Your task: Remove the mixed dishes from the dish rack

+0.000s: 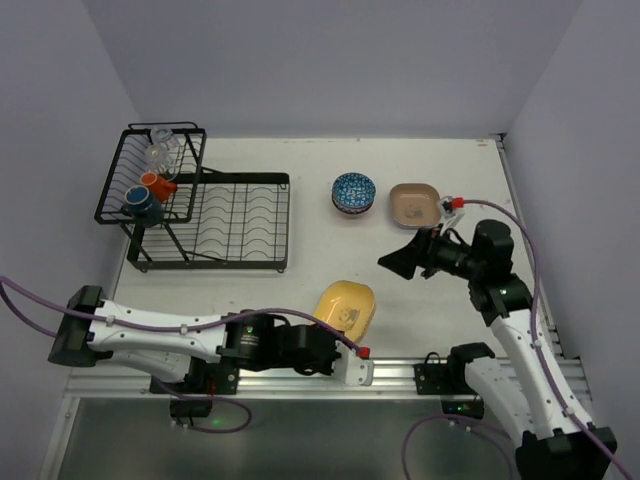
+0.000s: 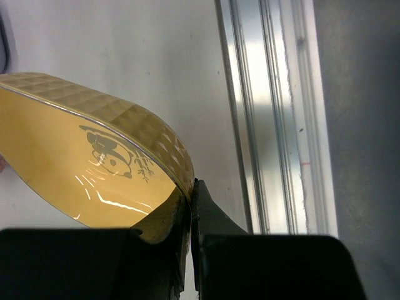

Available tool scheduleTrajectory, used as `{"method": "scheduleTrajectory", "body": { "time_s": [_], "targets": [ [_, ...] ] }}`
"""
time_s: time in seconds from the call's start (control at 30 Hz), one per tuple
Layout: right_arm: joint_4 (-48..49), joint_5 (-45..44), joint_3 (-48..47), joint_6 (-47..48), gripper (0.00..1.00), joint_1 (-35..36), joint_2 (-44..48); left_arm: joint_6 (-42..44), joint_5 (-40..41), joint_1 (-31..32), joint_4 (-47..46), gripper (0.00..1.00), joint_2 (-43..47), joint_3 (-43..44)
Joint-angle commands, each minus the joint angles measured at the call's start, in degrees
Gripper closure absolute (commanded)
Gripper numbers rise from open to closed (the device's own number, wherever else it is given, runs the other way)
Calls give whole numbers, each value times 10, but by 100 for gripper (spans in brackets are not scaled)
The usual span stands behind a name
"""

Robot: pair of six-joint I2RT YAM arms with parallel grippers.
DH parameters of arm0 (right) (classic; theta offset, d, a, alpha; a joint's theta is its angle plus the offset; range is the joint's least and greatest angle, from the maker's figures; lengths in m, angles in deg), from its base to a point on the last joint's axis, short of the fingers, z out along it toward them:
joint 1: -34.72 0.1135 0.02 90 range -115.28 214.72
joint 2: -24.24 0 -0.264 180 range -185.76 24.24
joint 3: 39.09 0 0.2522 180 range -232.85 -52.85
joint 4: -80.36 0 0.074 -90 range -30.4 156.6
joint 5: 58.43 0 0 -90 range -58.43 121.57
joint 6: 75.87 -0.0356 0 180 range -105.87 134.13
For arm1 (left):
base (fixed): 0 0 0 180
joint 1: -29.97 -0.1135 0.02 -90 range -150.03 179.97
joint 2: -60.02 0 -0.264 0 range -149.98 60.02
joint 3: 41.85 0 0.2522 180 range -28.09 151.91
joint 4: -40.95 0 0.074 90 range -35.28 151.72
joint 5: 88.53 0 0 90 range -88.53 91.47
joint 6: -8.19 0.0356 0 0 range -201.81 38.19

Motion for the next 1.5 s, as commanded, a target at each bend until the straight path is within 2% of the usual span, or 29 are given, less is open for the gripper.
{"method": "scheduleTrajectory", "body": {
  "time_s": [0.0,0.07,0.1,0.23,0.37,0.5,0.67,0.87,1.07,1.17,1.23,1.3,1.37,1.47],
  "targets": [
    [-74,-56,-55,69,9,98,-38,60,49,-1,180,100,-62,29],
    [-85,-92,-61,72,11,128,-45,79,66,-1,195,100,-76,16],
    [-97,-139,-62,77,11,139,-44,85,79,-1,199,100,-85,5],
    [-143,-249,-82,92,12,216,-65,104,68,6,200,100,-98,7],
    [-182,-284,-106,116,16,311,-139,128,61,16,219,100,-96,31],
    [-181,-299,-120,123,18,355,-172,141,23,26,234,100,-93,57],
    [-198,-319,-155,142,21,391,-226,142,16,38,251,100,-98,65],
    [-206,-315,-178,162,43,420,-290,138,23,46,257,100,-102,71],
    [-219,-304,-182,170,51,436,-337,137,40,47,261,100,-99,71],
    [-215,-296,-182,171,63,439,-356,136,41,47,259,100,-99,70],
    [-214,-295,-184,170,66,441,-359,136,43,47,257,100,-99,67],
    [-213,-296,-188,168,79,441,-366,135,47,47,252,100,-98,64],
    [-212,-303,-193,162,100,441,-369,134,51,46,246,100,-99,59],
    [-203,-336,-189,151,100,441,-357,101,95,46,232,98,-111,55]
  ]
}}
